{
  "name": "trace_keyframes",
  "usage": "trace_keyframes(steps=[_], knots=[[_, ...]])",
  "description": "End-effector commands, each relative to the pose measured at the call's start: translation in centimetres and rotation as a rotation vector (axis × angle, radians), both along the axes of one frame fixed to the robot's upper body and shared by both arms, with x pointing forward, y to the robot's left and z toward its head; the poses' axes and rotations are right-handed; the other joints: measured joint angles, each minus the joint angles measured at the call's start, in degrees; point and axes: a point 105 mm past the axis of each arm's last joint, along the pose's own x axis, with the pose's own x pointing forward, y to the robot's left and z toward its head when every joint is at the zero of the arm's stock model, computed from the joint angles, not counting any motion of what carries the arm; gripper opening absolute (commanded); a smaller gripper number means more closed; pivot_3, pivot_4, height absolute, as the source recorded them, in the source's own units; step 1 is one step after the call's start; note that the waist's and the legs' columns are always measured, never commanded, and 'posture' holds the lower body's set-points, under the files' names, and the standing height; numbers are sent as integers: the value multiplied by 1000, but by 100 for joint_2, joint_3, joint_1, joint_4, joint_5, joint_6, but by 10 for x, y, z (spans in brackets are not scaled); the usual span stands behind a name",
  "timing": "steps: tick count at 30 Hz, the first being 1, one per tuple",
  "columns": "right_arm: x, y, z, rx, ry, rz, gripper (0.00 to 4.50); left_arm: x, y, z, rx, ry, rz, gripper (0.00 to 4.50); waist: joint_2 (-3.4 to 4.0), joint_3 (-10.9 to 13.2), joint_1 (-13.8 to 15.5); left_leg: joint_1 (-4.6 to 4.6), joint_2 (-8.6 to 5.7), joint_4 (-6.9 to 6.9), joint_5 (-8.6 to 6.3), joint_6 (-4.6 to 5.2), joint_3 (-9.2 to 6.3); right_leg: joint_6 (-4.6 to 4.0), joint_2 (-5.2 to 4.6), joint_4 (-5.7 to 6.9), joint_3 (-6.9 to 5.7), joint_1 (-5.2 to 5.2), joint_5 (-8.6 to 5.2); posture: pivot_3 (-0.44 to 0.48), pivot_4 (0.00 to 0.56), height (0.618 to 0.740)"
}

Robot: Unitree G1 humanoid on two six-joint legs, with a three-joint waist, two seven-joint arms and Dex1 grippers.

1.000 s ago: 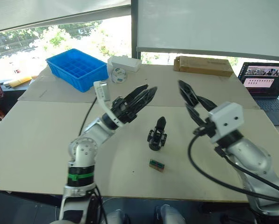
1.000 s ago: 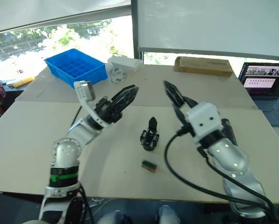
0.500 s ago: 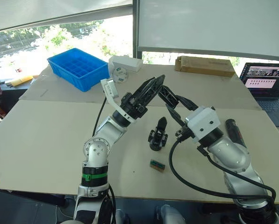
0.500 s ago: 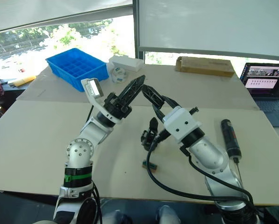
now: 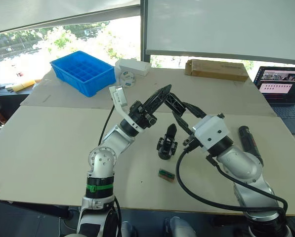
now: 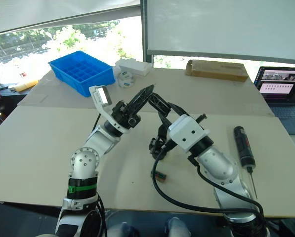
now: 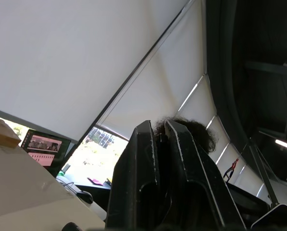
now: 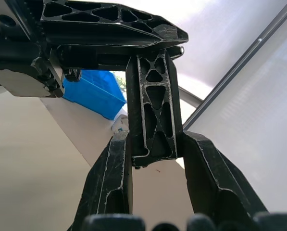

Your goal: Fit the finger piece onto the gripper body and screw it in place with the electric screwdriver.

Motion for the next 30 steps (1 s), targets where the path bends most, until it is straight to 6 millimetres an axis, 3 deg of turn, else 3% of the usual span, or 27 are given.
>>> trace_keyframes(steps=[1, 4, 7, 10, 13, 18, 23, 30], knots=[[-20, 1, 14, 0, 2, 117, 2451, -1, 5, 14, -32, -40, -8, 0, 0, 0, 2, 0, 0, 0, 0, 0, -1, -2, 0, -1, 0, 0, 1, 0, 150, 740], [-23, -10, 13, -46, 78, 163, 3497, -1, 10, 16, 2, -70, -28, 0, -2, 1, 14, 0, 0, 0, 0, 1, -2, -2, 0, -2, -2, 0, 2, 0, 150, 740], [-24, -33, 8, -82, 316, 235, 4469, 4, 24, 13, 154, -149, -78, 0, -2, 2, 11, 1, 1, 0, -1, 1, -1, -16, 6, -1, -5, 0, 10, 0, 150, 740], [-32, -47, 0, -79, 597, 323, 4469, 1, 33, 3, 355, -217, -189, 0, -2, 3, -5, 4, 6, -4, -1, 2, -1, -33, 14, -4, -14, -2, 17, 0, 150, 740], [-38, -50, -11, -88, 844, 358, 4469, -7, 35, -9, 507, -265, -308, 0, -3, 4, -4, 5, 7, -16, -1, 2, 0, -42, 15, -8, -13, -6, 15, 0, 150, 740], [-40, -24, -11, -13, 1097, 490, 4469, -25, 25, -19, 600, -295, -477, 0, -6, 6, -4, -1, 7, -18, -1, 2, -8, -48, -6, -7, 0, -10, 14, 0, 150, 740], [-32, -1, -15, -5, 1173, 506, 4469, -33, 17, -19, 591, -299, -537, 0, -6, 6, 10, -18, 6, -15, -1, 2, -18, -51, -17, -5, -4, -19, 15, 0, 150, 740], [-36, 20, -11, 19, 1198, 600, 4469, -36, 17, -22, 578, -264, -559, 0, -6, 6, 40, -28, 1, -14, -1, 3, -17, -45, -16, -9, -16, -21, 16, 0, 150, 740]])
